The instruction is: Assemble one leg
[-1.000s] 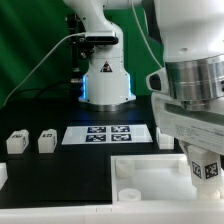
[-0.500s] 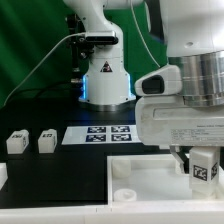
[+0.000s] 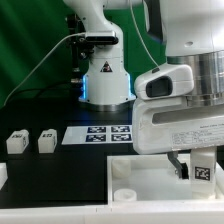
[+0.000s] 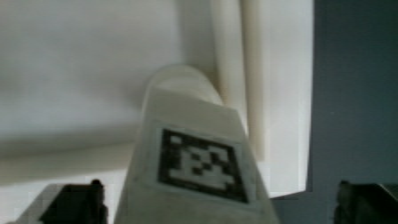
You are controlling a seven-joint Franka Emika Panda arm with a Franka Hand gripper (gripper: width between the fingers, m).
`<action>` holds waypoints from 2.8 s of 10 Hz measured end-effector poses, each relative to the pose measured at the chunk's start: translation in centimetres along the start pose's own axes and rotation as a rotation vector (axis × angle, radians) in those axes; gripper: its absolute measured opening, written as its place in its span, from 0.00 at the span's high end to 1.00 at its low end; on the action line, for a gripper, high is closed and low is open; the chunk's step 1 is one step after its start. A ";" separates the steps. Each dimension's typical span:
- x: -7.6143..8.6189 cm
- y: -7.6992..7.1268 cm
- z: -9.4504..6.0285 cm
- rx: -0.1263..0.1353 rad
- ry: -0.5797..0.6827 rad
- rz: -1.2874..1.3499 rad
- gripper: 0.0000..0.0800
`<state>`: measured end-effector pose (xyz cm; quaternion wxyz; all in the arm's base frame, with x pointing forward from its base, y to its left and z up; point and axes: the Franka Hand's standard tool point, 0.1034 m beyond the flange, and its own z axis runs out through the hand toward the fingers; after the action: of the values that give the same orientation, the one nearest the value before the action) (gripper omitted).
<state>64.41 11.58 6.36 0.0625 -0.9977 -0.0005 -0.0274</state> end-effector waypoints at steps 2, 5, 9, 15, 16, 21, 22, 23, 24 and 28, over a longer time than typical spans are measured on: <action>0.0 0.1 0.1 -0.003 -0.001 -0.029 0.19; -0.1 0.1 0.2 -0.003 -0.003 0.007 0.34; -0.1 0.6 0.3 -0.006 -0.003 0.352 0.64; -0.8 1.7 0.6 0.030 -0.016 1.140 0.64; -1.2 1.7 0.6 0.047 -0.004 1.314 0.64; -1.8 1.7 0.6 0.093 0.018 1.521 0.43; -1.9 1.5 0.7 0.093 0.018 1.519 0.25; -2.0 0.9 0.7 0.086 0.023 1.392 0.21; -2.1 -0.1 0.8 0.080 0.027 1.230 0.21; -2.0 -2.0 -0.5 0.048 0.048 0.744 0.19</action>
Offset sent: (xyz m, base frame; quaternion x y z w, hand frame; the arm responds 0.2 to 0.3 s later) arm 0.0000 0.0000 0.0000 0.0000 0.0000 0.0899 0.9960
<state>62.34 13.46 7.00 0.0915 -0.9270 0.3627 -0.0262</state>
